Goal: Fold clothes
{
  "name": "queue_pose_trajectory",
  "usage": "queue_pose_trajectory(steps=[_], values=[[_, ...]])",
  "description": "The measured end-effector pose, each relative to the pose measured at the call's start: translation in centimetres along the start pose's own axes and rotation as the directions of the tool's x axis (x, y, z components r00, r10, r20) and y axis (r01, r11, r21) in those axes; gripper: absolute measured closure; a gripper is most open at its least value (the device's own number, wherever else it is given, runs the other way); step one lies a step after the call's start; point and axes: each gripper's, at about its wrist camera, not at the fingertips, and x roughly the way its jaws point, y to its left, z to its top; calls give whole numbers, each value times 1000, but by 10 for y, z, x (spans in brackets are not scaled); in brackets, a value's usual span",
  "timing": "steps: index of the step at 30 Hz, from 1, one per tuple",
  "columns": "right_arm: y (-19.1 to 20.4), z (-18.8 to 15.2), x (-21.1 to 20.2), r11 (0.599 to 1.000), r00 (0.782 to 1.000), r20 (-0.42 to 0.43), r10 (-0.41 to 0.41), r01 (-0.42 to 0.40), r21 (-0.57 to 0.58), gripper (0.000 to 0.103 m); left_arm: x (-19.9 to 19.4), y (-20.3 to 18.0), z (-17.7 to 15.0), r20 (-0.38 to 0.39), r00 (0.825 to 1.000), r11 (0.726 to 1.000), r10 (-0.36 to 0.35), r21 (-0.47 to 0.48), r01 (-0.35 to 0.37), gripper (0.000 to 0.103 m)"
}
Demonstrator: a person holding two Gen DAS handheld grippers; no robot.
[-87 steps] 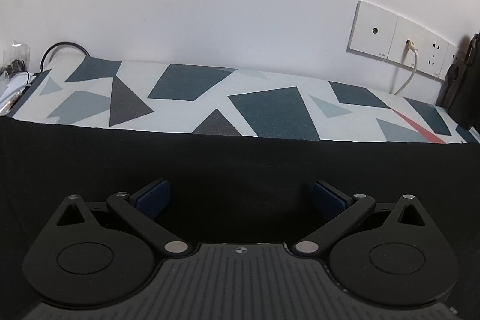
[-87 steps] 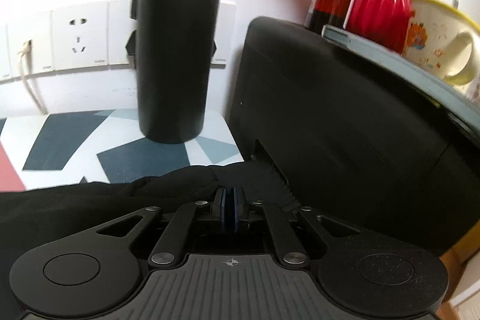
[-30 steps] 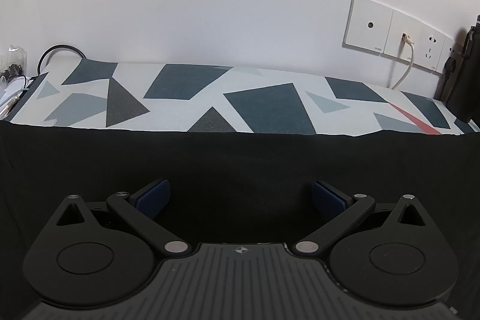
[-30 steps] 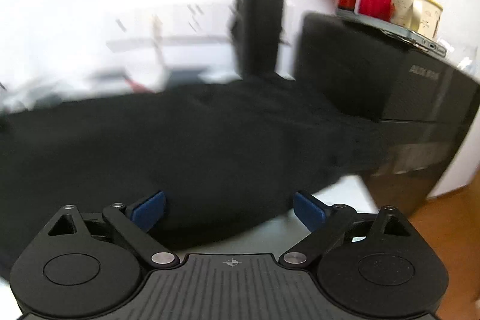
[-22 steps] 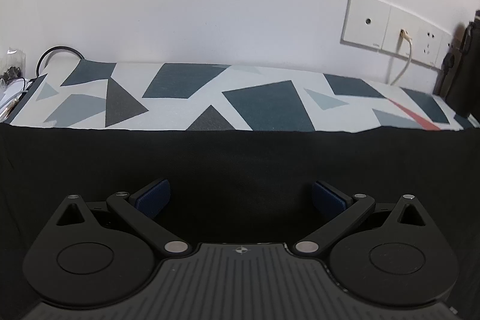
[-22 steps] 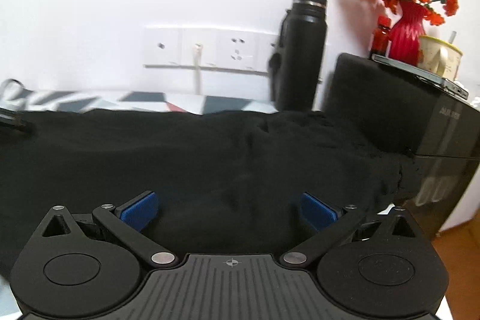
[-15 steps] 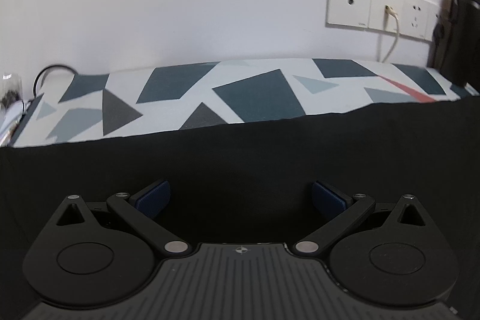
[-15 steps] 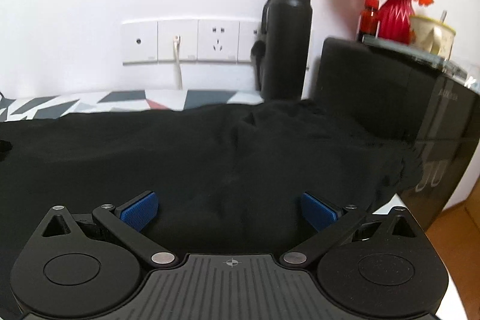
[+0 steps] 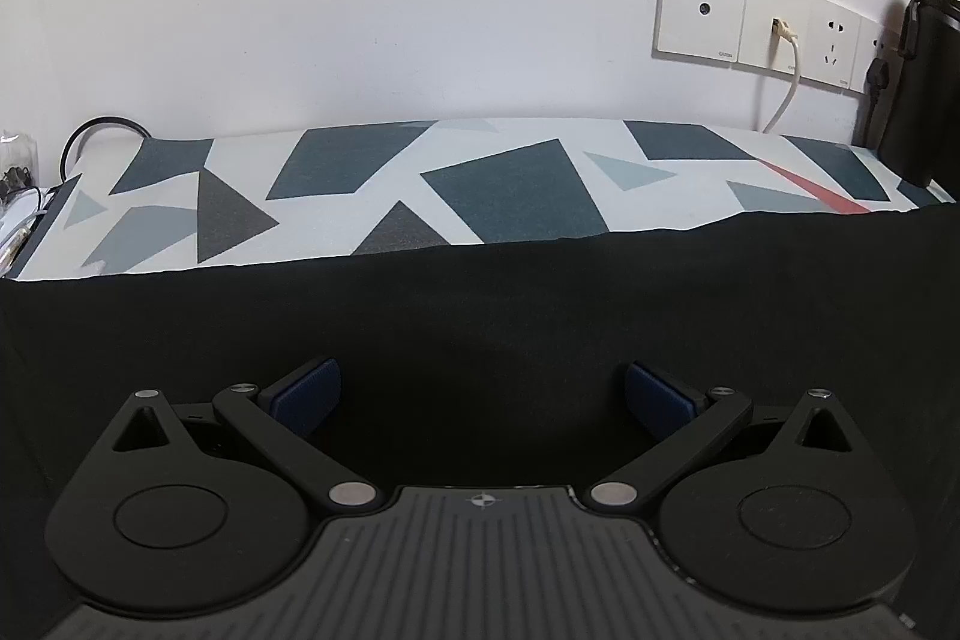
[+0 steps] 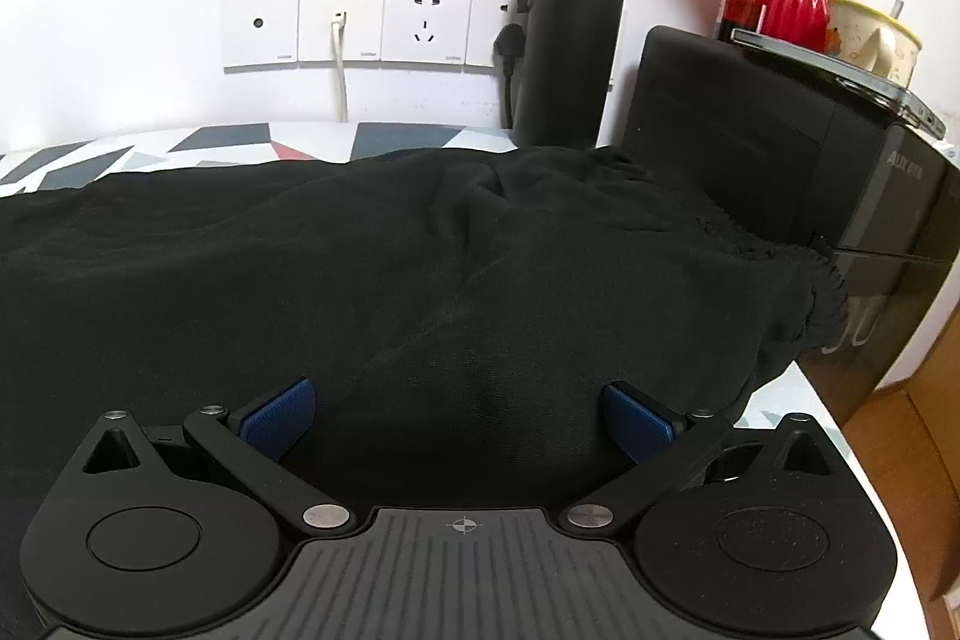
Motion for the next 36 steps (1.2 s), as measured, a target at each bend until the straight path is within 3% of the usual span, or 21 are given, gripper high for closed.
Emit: queue_pose_trajectory(steps=[36], values=[[1,0,-2,1000,1000,6,-5,5,3,1,1,1,-1,2,1000,1000,-3,-8,3,0]])
